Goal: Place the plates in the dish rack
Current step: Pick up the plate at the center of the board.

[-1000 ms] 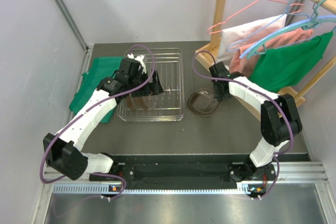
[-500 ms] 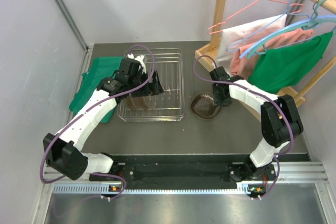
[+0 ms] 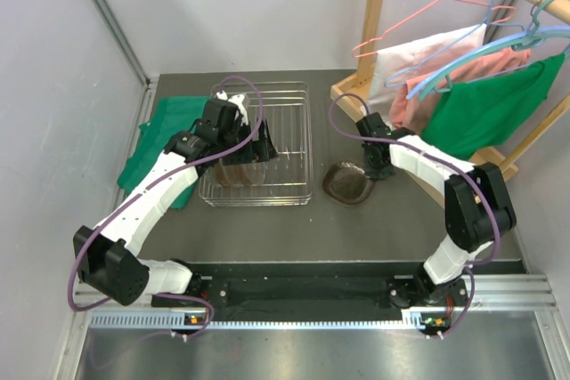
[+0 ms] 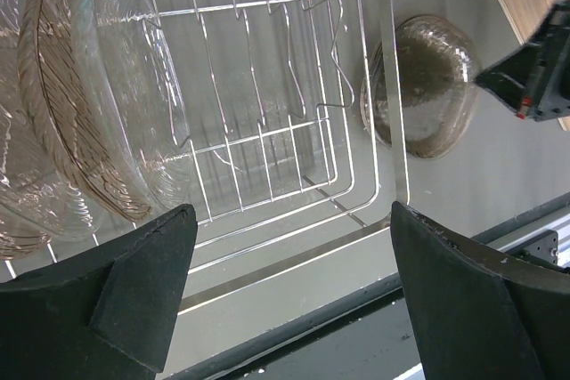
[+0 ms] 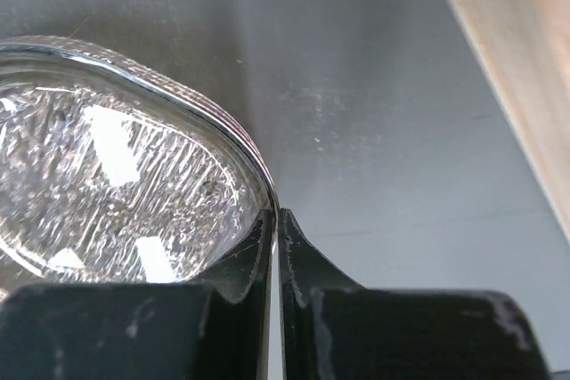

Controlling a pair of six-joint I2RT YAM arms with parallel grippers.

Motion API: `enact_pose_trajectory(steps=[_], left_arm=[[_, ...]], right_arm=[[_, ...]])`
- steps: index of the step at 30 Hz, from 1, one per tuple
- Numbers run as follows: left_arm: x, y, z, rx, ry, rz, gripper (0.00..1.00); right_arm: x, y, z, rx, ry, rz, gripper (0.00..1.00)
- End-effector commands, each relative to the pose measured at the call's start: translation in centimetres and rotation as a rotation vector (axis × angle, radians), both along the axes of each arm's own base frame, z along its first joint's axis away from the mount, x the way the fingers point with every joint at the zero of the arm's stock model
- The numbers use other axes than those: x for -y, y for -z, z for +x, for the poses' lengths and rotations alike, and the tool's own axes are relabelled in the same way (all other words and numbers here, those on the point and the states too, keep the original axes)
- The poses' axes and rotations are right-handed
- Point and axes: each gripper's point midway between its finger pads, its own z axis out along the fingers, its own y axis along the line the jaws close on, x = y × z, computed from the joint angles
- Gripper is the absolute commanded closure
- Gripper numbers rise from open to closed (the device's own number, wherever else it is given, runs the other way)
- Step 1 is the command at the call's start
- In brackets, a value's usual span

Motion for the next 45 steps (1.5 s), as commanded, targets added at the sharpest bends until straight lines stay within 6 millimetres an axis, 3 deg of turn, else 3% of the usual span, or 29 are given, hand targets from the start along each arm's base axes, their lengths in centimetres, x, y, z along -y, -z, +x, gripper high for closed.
enact_pose_trajectory(steps=[1,6,16,19,27,35,45], left_arm=[[-0.2,-0.8,0.2,0.034,0.005,-0.002,0.06],[-0.1,-0.9,0.2,0.031,0.004,-0.004,0.07],[-0.4,-0.9,0.1,0.034,-0.002,0.006,0.07],[-0.3,-1.0,0.1,0.036,-0.003,-0.003,0.07],[-0.1,-1.2,0.1,0.039,0.006,-0.014,0.06],[1.7,-2.6,-0.2,0.050,0.071,-0.105,0.06],[5.6,-4.1,0.2,0.027,0.193,-0.259,0.06]], right_arm=[[0.2,-5.5,1.2,0.155,-0.009,0.006,1.00],[-0.8,-7.7,1.5,0.211,-0.015,0.080,1.00],[1.4,-9.7,1.5,0.295,0.072,0.017,1.00],[1.8,-9.8,1.3,0.293,0.078,0.004,1.00],[0.8,-7.6,0.0,0.209,0.041,0.061,1.00],[-0.2,-8.2,-0.6,0.268,0.108,0.214,1.00],[-0.2,-10.1,-0.8,0.353,0.161,0.282,1.00]])
